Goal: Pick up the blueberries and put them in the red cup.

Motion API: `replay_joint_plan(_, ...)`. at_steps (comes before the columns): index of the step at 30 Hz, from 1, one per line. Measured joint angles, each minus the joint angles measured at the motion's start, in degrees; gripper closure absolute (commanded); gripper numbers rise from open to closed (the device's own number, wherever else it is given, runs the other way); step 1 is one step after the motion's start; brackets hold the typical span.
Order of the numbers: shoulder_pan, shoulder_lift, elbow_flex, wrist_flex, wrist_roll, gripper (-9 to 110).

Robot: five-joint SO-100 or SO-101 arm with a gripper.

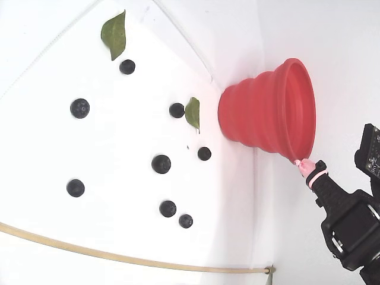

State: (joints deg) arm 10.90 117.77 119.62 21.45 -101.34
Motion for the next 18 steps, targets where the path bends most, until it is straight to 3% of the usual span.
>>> replay_joint_plan(18, 2.29, -9.32, -10.28, -2.29, 1.67, 91)
